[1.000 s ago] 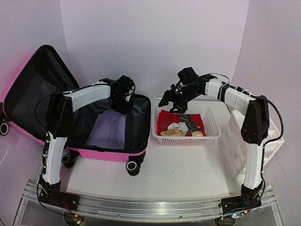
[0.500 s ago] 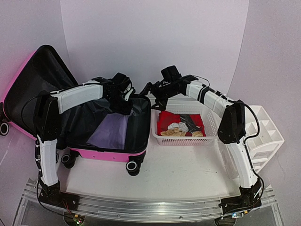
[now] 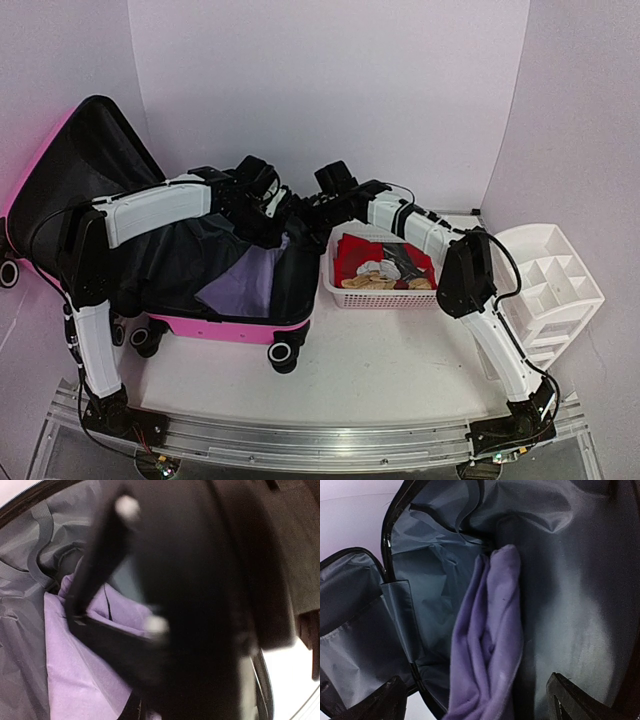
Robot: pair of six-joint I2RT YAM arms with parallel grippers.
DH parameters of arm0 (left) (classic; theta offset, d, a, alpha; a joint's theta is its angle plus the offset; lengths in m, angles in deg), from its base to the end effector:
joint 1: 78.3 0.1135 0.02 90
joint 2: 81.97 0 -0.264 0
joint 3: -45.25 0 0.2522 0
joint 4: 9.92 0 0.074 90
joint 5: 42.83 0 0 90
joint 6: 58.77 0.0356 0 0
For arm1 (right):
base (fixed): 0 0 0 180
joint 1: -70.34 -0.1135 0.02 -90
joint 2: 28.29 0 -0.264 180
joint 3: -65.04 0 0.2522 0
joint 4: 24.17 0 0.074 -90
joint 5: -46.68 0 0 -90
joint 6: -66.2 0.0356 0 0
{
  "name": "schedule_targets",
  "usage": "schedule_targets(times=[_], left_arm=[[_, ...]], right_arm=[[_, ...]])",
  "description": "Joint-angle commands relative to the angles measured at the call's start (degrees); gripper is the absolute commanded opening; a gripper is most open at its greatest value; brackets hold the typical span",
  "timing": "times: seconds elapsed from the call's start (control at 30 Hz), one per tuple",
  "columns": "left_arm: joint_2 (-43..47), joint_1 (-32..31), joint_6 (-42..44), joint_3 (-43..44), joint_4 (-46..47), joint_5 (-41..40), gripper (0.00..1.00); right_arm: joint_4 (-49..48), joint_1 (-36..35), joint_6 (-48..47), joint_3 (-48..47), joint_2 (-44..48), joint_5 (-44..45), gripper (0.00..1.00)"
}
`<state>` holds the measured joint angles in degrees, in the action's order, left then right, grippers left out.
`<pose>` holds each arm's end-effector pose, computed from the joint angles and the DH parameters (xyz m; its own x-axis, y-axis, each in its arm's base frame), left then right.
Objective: Open, take out, and arrange the luggage
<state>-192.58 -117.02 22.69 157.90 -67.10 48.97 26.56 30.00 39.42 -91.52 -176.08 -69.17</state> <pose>0.3329 -0.2683 0.2797 -0.7280 0.3934 -0.5614 0.5371 0.8363 -0.1104 0.4255 0.3818 0.2218 -0.9703 0.2300 -0.0748 0.0811 0.6009 0.7952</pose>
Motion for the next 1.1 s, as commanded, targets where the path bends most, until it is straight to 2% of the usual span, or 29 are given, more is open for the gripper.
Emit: schedule_targets(times=[0.0,0.3,0.63,0.73,0.8,0.87,0.93,1.03,1.07], left_arm=[[5.30,-0.80,1.11,-1.15,3.01,1.86,0.00],[8.90,-1.61,2.94,-4.08,3.72,2.16,0.00],[10.21,-3.04,3.87,-5.91,5.07,6.11,0.00],[10.66,-3.44,4.13,-6.44,5.40,7.00,0.00],[10.79,-3.62,4.31,-6.67,5.36,7.61,0.00],[11.09,-3.79,4.36,-7.05,5.41,7.96,0.00],[11.32,-3.82,4.40,-7.44,5.46,8.57,0.00],[12.27,-3.82,4.55,-8.34,5.49,10.03,0.04],[12.79,-3.82,4.72,-9.01,5.43,10.79,0.08]], right_arm=[[-0.85,-1.16,3.87,-3.32,-2.44,1.02,0.98],[4.95,-3.55,3.20,-4.22,-2.69,4.52,0.97],[5.66,-4.96,1.16,-3.28,-2.71,4.59,0.84],[5.61,-4.88,0.78,-3.07,-2.86,4.72,0.73],[5.61,-4.93,0.29,-3.70,-3.17,4.60,0.60],[5.49,-4.87,-0.91,-3.71,-3.14,5.08,0.54],[4.85,-4.68,-2.55,-3.58,-3.06,5.57,0.38],[1.36,-4.30,-6.09,-3.13,-2.71,4.20,0.00],[0.32,-4.15,-7.88,-3.12,-2.31,3.51,0.00]])
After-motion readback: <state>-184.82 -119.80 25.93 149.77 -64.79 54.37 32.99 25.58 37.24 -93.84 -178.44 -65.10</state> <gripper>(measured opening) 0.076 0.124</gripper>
